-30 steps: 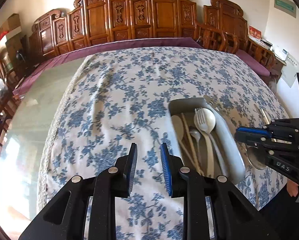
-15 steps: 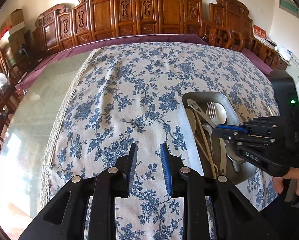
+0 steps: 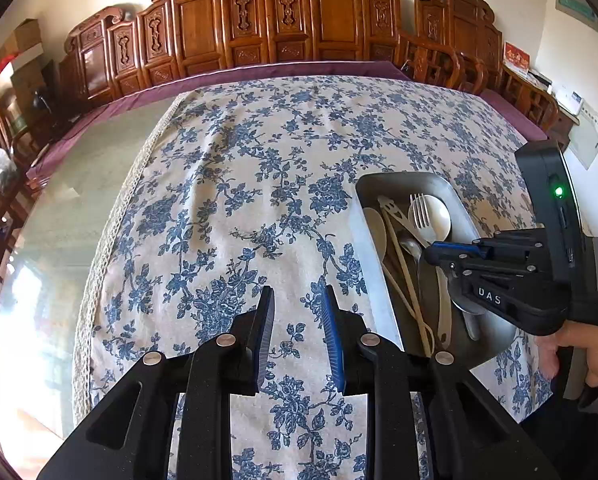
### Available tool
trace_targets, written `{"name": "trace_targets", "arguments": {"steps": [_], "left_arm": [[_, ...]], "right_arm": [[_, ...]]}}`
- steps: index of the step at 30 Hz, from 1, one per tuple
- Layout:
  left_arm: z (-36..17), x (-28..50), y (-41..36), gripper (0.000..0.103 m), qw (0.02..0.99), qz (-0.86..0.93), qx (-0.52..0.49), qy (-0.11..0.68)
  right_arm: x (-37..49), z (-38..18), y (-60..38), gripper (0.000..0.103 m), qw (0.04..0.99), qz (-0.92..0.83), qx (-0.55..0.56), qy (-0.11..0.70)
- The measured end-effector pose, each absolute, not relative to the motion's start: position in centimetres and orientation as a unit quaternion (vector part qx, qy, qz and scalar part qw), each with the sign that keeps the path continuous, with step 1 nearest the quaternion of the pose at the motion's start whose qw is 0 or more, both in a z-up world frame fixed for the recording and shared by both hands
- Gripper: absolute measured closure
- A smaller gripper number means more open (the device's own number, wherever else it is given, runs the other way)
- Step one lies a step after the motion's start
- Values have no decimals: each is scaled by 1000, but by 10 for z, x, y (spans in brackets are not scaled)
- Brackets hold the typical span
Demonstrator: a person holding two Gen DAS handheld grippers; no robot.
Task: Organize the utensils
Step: 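Lower the smiley-face spoon into the grey tray and open the right tool, then move the open right tool to a wooden chopstick and grasp it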
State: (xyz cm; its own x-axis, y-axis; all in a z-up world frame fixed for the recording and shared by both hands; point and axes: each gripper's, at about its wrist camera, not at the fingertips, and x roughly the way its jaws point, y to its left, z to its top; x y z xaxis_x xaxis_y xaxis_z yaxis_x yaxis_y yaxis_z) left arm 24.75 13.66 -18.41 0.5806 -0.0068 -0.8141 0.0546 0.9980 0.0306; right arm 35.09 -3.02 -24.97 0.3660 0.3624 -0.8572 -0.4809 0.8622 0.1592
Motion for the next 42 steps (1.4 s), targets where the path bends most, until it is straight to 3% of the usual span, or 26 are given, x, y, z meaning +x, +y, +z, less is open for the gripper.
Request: {"name": "trace_targets", "arguments": {"steps": [11, 16, 21, 31, 33, 38, 42], "left_arm": [[-173, 239, 119, 79, 892, -23, 33, 450], [-165, 236, 97, 66, 896, -35, 35, 441], [-162, 243, 64, 46, 898, -54, 39, 434], [-170, 259, -16, 25, 892, -94, 70, 437], [-171, 261, -28, 18, 891, -99, 73, 438], [-176, 267, -56, 12, 888, -110, 80, 440], [-183, 269, -74, 12, 883, -118, 85, 446]], "right_arm": [[331, -224, -64, 92, 837, 283, -39, 467], [312, -207, -118, 92, 853, 270, -43, 445], [310, -200, -189, 92, 870, 226, -32, 438], [303, -202, -292, 92, 887, 164, -13, 432], [301, -206, -306, 83, 888, 156, -13, 432], [297, -218, -325, 74, 887, 144, -13, 438], [296, -240, -331, 73, 878, 133, -13, 459]]}}
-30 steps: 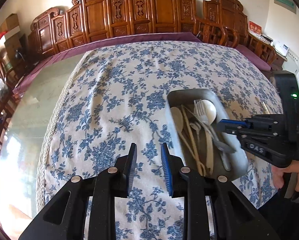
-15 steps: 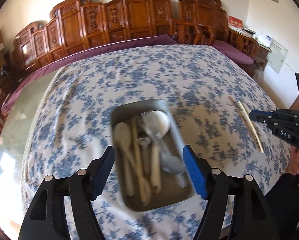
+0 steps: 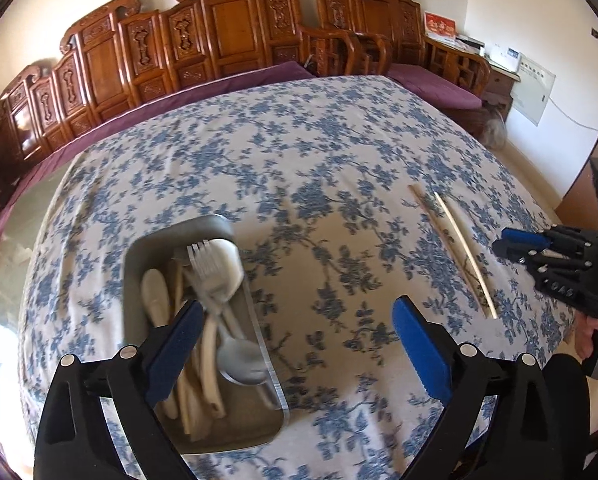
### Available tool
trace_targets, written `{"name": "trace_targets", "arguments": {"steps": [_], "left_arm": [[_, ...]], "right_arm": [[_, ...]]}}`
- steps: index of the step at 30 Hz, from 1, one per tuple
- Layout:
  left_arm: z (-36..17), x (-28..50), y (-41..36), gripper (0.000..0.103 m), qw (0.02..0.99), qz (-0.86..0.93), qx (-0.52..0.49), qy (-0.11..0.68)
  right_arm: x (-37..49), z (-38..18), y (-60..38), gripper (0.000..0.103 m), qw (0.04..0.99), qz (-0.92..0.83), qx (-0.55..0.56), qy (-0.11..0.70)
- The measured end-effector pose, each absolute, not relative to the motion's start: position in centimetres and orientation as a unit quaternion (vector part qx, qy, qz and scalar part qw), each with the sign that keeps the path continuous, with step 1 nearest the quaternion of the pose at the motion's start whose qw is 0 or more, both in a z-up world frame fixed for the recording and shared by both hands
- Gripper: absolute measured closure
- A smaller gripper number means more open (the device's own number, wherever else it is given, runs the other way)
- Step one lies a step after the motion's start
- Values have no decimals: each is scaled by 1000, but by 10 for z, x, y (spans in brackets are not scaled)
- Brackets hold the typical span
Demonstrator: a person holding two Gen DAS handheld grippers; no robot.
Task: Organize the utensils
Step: 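Move the open right tool to a wooden chopstick and grasp it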
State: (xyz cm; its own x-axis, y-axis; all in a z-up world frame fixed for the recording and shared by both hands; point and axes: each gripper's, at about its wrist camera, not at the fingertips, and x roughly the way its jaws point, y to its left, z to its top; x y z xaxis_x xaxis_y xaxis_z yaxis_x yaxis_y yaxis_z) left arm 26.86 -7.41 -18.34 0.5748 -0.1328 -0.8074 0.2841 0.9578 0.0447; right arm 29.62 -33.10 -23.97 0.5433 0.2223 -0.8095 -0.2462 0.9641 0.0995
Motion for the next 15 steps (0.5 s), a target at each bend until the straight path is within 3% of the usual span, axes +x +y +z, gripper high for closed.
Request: {"name": "trace_targets", "arguments": {"steps": [15], "left_arm": [[-218, 268, -118, 12, 865, -141, 103, 470]], "right_arm": [[296, -278, -326, 76, 862, 112, -45, 492]]}}
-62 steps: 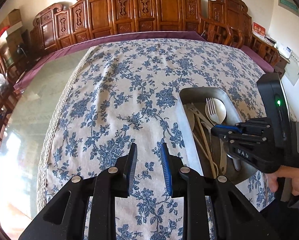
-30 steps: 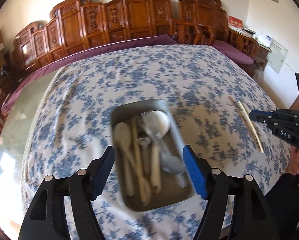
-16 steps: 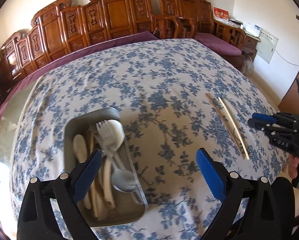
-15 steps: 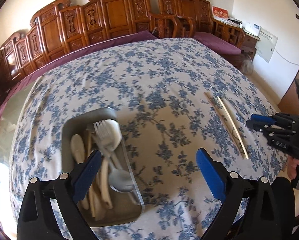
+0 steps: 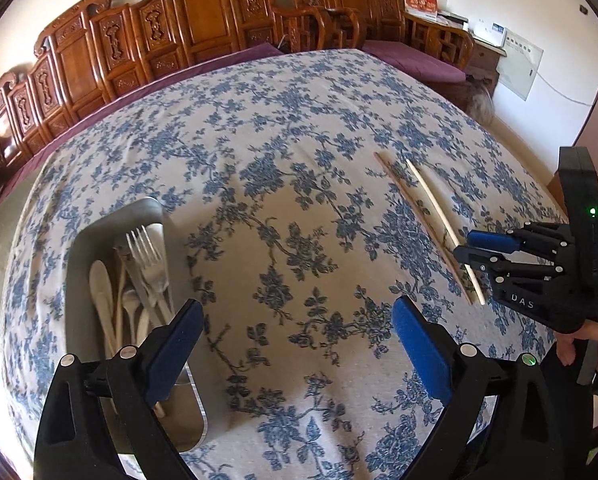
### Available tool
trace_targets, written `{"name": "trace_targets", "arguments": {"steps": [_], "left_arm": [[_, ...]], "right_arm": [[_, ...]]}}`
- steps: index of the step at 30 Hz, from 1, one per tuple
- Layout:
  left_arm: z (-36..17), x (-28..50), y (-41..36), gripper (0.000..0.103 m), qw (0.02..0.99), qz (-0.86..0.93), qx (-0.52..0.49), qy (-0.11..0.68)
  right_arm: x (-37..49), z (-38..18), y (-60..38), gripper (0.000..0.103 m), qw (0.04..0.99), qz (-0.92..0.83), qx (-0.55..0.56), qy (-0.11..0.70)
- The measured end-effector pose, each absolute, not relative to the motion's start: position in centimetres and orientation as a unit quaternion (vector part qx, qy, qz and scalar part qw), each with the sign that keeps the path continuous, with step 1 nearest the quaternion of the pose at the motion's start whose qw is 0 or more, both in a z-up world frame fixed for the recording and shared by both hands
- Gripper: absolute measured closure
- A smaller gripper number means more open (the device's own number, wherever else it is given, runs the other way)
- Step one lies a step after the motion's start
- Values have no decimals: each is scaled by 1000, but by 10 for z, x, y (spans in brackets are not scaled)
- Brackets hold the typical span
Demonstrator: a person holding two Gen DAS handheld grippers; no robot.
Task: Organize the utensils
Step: 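Move the open right tool to a wooden chopstick and grasp it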
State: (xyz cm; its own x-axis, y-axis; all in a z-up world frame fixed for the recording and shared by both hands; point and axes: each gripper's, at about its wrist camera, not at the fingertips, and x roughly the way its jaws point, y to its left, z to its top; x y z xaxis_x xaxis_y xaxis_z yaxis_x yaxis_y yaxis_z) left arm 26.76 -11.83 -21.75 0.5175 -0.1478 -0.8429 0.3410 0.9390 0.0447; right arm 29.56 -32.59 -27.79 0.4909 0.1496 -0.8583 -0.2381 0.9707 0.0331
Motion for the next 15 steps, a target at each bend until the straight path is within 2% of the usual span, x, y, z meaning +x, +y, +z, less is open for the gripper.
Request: {"name": "trace_targets", "arguments": {"steps": [5, 10, 12, 15], "left_arm": [[-222, 267, -128, 12, 862, -144, 108, 474], [-225, 271, -140, 12, 860, -149, 112, 475], [-227, 272, -144, 12, 859, -150, 112, 476], [-230, 273, -152, 12, 857, -154, 115, 478]], "right_arm": [[297, -279, -342, 76, 862, 98, -51, 494], [299, -278, -359, 86, 861, 96, -35, 498], [300, -279, -363, 97, 862, 93, -35, 497], [302, -278, -368, 97, 860, 101, -25, 500]]}}
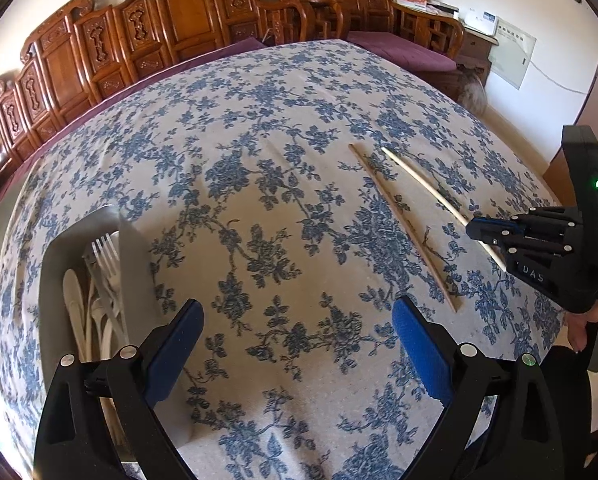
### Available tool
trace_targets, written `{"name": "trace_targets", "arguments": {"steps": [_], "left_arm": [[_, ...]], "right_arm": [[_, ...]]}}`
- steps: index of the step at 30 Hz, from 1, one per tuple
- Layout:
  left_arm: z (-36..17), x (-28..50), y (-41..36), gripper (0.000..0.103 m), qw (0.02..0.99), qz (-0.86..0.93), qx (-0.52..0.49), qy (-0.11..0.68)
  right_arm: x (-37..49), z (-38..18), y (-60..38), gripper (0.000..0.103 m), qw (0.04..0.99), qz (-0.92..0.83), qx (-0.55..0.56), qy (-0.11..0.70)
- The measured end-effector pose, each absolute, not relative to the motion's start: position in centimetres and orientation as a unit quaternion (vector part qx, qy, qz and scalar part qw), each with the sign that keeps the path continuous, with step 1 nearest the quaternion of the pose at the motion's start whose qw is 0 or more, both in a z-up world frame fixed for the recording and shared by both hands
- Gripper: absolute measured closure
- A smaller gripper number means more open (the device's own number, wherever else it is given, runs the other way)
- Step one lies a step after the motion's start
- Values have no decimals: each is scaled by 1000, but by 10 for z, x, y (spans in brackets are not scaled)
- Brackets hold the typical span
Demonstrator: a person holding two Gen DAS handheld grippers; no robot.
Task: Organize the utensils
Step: 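Move the open right tool to a wooden chopstick and grasp it, then grasp the other wooden chopstick with the left tool while the right tool holds its chopstick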
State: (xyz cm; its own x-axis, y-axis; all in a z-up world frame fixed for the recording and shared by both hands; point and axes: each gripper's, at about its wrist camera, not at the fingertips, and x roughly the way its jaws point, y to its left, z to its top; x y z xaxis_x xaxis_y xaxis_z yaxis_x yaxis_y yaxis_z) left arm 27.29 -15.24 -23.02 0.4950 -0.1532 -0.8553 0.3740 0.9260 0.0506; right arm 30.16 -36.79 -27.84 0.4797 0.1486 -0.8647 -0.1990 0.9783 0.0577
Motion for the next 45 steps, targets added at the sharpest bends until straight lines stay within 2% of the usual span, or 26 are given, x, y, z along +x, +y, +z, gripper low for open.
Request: {"name": "trace_targets", "arguments": {"steps": [26, 28, 36, 38, 40, 42, 45], "left_arm": [[-263, 325, -246, 12, 856, -173, 119, 473], [-265, 327, -249, 18, 855, -177, 119, 473], [-278, 332, -255, 73, 842, -184, 112, 495], [-280, 331, -256, 82, 840, -187, 110, 497], [-281, 329, -256, 85, 841, -185, 115, 495], [-282, 328, -255, 95, 839, -189, 112, 497], [-282, 325, -251, 98, 838, -188, 111, 499]], "right_arm": [[311, -274, -429, 97, 866, 52, 28, 497], [311, -273, -431, 97, 866, 51, 29, 496], [312, -271, -432, 97, 867, 51, 33, 495], [312, -271, -431, 97, 867, 53, 32, 495], [312, -270, -429, 97, 867, 55, 30, 495], [312, -269, -426, 97, 867, 58, 28, 494], [311, -265, -421, 97, 868, 64, 25, 491]]}}
